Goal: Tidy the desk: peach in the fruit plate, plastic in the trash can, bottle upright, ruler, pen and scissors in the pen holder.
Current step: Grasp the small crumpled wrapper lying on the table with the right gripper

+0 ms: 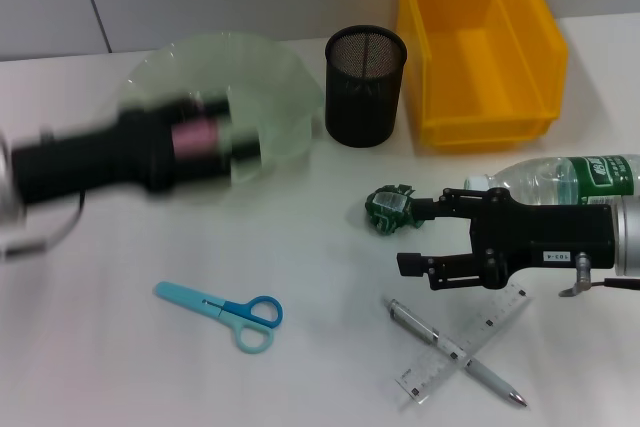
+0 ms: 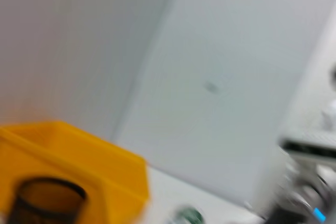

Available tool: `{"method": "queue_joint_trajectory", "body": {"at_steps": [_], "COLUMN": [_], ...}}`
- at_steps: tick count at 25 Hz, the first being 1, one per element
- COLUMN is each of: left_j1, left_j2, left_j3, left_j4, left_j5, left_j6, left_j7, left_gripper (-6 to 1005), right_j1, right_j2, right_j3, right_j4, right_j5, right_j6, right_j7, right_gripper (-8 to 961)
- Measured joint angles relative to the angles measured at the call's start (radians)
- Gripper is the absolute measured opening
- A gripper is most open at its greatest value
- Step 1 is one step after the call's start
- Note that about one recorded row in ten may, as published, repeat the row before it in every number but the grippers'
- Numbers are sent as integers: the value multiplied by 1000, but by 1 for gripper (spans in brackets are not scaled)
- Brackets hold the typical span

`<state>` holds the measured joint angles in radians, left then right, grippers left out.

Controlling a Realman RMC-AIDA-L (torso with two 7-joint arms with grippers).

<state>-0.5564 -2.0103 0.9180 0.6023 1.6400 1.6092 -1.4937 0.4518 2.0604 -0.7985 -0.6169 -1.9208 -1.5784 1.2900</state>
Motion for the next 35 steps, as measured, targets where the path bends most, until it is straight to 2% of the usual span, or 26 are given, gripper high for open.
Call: {"method": "queue_joint_trajectory", "body": {"at_steps": [2,4,7,8,9,11,12,15,18,21,25,28,35], "left_j1": [14,64,64,64,80,80,88,107,118,127,133,135,145], "left_j2": [-1,-20,-20,-20,-32,-32,-40,-27,-18,-13,-12,-11,-8], "left_j3": [7,17,17,17,18,18,9,4,0,-6,-12,-27,-32], "left_j4": [-1,-6,-6,-6,-6,-6,-6,-5,-3,-7,-8,-10,-15], "left_j5": [16,98,98,98,132,132,230,236,241,243,241,242,245], "left_j6": [34,77,77,77,74,74,38,33,32,33,27,25,19], "left_j7": [13,88,88,88,120,120,148,146,146,142,140,139,135], "left_gripper": [849,849,849,849,849,849,849,849,849,849,849,849,849], "right_j1": [1,1,2,6,10,25,39,122,258,399,498,525,522], "right_j2": [0,-1,-1,2,4,11,13,5,-18,-29,1,18,25], "right_j3": [1,1,1,1,-1,-25,-44,-113,-152,-191,-253,-312,-420], "right_j4": [1,3,4,-17,-37,-153,-232,-441,-515,-497,-433,-356,-192], "right_j5": [0,-2,-1,-1,-3,-40,-76,-228,-401,-561,-726,-779,-751], "right_j6": [-2,-2,-2,0,2,5,4,-23,-84,-139,-102,-16,198], "right_j7": [0,2,11,42,70,211,308,606,796,873,888,883,863], "right_gripper": [815,814,814,814,814,814,814,814,814,814,814,814,813]}}
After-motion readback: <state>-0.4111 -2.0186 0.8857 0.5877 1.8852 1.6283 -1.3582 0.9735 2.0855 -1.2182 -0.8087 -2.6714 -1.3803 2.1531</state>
